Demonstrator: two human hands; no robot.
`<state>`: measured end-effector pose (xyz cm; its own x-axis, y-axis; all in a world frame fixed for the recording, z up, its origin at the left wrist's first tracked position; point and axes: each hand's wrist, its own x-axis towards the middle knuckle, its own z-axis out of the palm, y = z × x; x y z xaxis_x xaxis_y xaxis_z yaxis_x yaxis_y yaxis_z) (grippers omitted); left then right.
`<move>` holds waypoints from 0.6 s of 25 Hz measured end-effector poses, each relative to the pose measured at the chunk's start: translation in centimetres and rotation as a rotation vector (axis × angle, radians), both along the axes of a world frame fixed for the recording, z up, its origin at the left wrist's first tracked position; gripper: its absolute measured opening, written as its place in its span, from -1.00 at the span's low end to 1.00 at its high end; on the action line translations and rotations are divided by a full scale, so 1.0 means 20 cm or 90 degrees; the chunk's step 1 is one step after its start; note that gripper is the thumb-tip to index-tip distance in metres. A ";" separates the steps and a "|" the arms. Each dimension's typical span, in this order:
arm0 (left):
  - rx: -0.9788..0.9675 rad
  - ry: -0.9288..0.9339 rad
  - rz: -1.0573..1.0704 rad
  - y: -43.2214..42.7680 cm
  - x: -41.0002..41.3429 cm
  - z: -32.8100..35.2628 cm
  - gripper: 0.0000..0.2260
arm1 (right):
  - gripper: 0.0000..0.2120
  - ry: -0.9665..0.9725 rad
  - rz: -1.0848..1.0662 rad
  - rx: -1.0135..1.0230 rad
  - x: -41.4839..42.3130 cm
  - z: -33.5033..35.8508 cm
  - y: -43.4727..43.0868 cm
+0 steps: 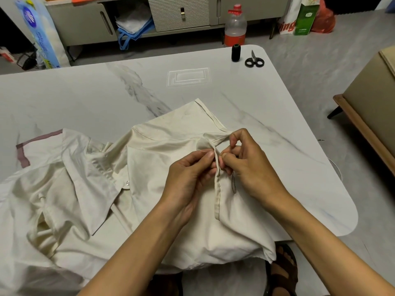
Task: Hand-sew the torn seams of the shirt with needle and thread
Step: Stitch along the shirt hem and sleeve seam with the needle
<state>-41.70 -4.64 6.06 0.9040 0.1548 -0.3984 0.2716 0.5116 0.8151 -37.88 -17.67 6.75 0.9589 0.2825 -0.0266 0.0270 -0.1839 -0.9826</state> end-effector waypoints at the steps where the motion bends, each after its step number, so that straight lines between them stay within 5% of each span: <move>1: -0.007 0.002 0.003 0.00 0.01 0.00 -0.90 | -0.76 -0.002 0.000 0.000 0.00 0.00 0.00; 15: 0.013 -0.006 0.049 -0.05 0.04 -0.03 -0.84 | -0.85 -0.105 -0.021 -0.113 -0.02 -0.02 0.00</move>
